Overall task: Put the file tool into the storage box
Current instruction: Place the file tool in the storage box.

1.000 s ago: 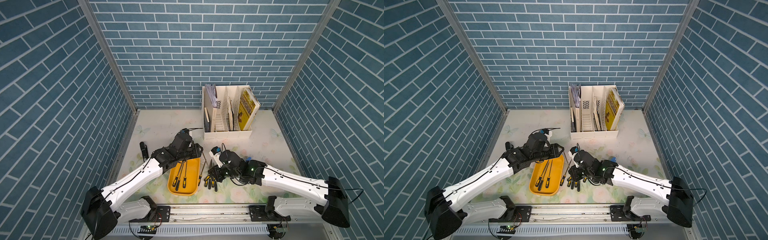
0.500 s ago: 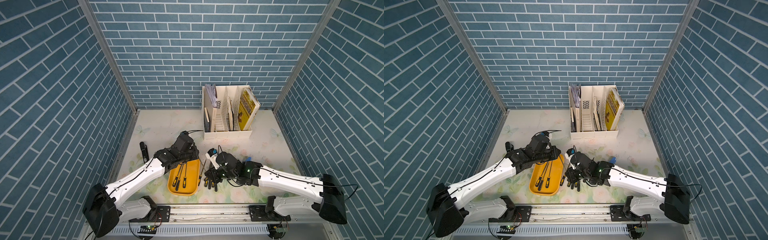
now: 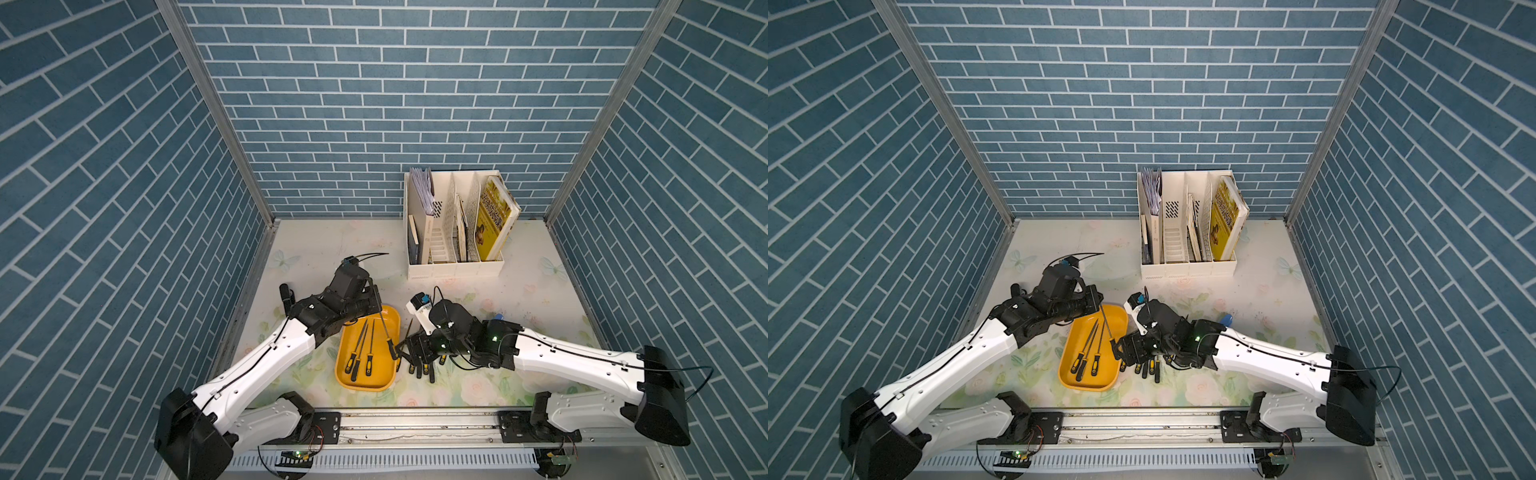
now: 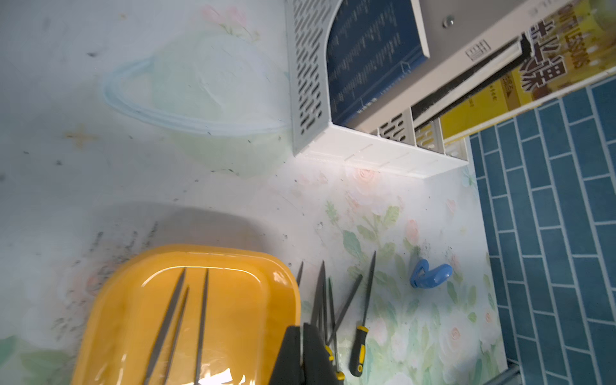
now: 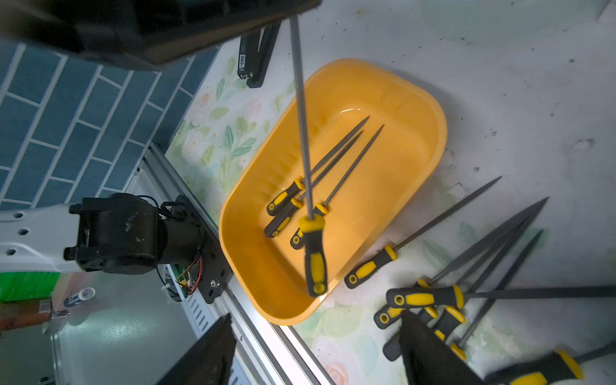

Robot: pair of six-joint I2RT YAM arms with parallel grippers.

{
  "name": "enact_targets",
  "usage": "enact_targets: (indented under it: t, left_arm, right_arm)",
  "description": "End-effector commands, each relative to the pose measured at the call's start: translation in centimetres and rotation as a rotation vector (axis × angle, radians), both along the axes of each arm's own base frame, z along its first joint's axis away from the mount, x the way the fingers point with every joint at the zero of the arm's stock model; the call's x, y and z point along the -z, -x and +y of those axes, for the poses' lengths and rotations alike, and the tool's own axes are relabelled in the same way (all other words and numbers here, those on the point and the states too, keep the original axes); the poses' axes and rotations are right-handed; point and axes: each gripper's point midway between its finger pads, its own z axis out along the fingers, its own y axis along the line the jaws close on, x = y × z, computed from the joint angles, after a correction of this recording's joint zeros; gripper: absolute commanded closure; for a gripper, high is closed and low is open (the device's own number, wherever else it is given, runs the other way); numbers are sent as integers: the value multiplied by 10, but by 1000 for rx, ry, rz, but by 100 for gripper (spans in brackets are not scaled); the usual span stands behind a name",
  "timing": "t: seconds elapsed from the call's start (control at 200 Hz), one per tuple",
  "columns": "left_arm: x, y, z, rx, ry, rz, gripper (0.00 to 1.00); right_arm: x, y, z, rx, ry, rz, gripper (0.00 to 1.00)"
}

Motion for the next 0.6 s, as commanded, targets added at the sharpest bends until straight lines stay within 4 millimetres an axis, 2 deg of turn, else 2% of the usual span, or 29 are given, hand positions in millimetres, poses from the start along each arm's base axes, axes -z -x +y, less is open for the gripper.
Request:
enact_targets:
  t: [0.0,0.165,0.25,0.595]
  left_arm:
    - [4,0,20,45,-148,13,100]
    - [36,-8,23,89,-272,70,100]
    - [52,-9,17,110,-276,97,100]
    - [90,-3,-9,167,-276,146,100]
  right_arm:
    - [-1,-11,-29,59,52,-21,18]
    - [16,-25,-64,145,80,3,18]
    - [32,-26,-79,172,131,32,18]
    - [105,-20,-105,215,333,135,21]
